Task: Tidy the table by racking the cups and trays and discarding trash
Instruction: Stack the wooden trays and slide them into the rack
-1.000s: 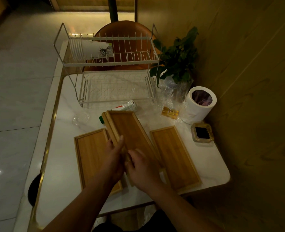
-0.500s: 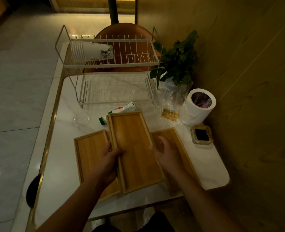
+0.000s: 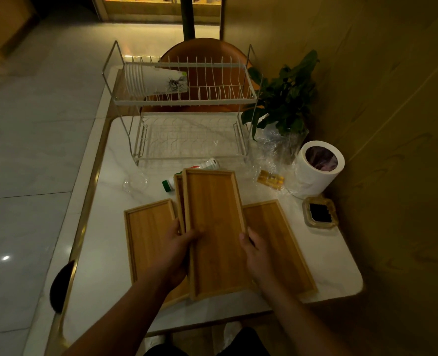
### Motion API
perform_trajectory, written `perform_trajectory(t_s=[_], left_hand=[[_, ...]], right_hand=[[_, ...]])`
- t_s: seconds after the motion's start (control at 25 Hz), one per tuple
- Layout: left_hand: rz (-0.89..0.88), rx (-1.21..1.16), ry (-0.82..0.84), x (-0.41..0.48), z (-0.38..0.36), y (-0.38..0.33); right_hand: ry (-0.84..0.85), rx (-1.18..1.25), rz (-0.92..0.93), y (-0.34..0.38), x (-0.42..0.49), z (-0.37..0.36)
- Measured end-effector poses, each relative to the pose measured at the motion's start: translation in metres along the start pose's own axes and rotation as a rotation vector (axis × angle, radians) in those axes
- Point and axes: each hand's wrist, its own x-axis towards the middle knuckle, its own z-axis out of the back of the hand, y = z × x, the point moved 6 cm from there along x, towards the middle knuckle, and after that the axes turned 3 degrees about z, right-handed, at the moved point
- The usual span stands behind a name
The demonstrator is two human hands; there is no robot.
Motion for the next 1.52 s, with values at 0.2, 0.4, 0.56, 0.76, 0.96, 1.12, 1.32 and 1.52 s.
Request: perform_trajectory(t_s=[0.2, 0.4, 0.56, 0.76, 0.96, 1.12, 1.32, 1.52], left_hand=[[-0.001, 0.008, -0.008, -0.001, 0.002, 0.0], [0.016, -0.017, -0.043, 0.0, 0.01, 0.003], [0.017, -0.013, -0.036, -0.003, 0.01, 0.006], [0.025, -0.001, -0.073, -0.004, 0.015, 0.006], [0.009, 0.015, -0.155, -0.008, 0.033, 0.011], [-0.088, 0.095, -0.259, -0.018, 0.064, 0.008], [-0.077, 0.362, -0.422, -0.026, 0.115, 0.0], [-0.036, 0.5, -0.524, -0.022, 0.152, -0.017]], right_hand=[[0.059, -0.011, 0.032, 0.002, 0.002, -0.005], [0.073, -0.053, 0.086, 0.004, 0.004, -0.01], [0.051, -0.027, 0.068, 0.003, 0.003, -0.012], [0.076, -0.033, 0.086, 0.005, 0.002, -0.015], [0.105, -0.033, 0.054, 0.008, 0.001, -0.026], [0.153, -0.126, -0.009, 0.006, 0.002, -0.054], [0.238, -0.256, 0.064, 0.014, 0.004, -0.106], [0.2, -0.325, 0.043, 0.005, 0.01, -0.136]])
